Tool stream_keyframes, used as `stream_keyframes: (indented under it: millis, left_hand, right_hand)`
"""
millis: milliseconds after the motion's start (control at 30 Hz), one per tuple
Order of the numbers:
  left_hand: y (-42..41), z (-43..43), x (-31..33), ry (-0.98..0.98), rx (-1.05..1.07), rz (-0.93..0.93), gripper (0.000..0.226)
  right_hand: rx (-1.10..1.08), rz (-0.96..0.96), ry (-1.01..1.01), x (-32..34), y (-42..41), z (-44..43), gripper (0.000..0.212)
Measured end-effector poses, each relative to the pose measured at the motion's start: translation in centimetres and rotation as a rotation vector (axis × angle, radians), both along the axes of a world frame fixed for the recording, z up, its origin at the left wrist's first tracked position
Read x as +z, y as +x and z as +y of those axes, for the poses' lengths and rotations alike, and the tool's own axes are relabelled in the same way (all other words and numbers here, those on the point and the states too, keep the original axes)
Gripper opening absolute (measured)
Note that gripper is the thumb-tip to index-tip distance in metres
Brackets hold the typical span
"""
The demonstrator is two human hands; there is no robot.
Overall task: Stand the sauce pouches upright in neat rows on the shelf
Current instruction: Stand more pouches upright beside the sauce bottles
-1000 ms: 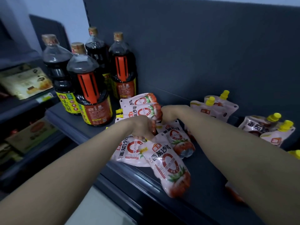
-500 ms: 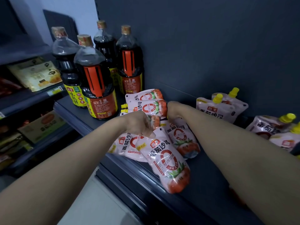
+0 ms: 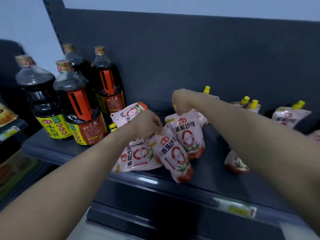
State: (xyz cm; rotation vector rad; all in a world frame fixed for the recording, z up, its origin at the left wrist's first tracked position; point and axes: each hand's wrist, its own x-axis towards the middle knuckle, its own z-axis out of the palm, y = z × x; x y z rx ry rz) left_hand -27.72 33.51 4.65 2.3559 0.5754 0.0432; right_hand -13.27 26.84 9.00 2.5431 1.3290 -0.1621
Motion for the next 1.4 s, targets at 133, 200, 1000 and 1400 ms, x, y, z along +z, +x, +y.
stream_keyframes:
  millis: [133,200,1000,1400]
  left_hand:
    - [1.1,-1.6,1.0,0.073,-0.061,-0.117,0.007]
    - [1.6,-2.3,1.4,0.073,-0.100,-0.150,0.007]
    - [6.7,-6.4,2.2,-0.100,-0.249,-0.127,0.021]
    - [1.1,0.9,3.2,-0.138,0.129,-0.243,0.009]
  right_hand:
    - [-0.180,-0.029,0.056,1.0,0.3,-3.9,0.020]
    - [-0.233,-0.027,0.106,1.2,0.3,-5.6,0.009]
    - [-0.217,0.156,0.476,4.1,2.6,-9.2,0.027]
    - [-0.031,0.223,0.555,4.9,0.1,-2.9,0.024]
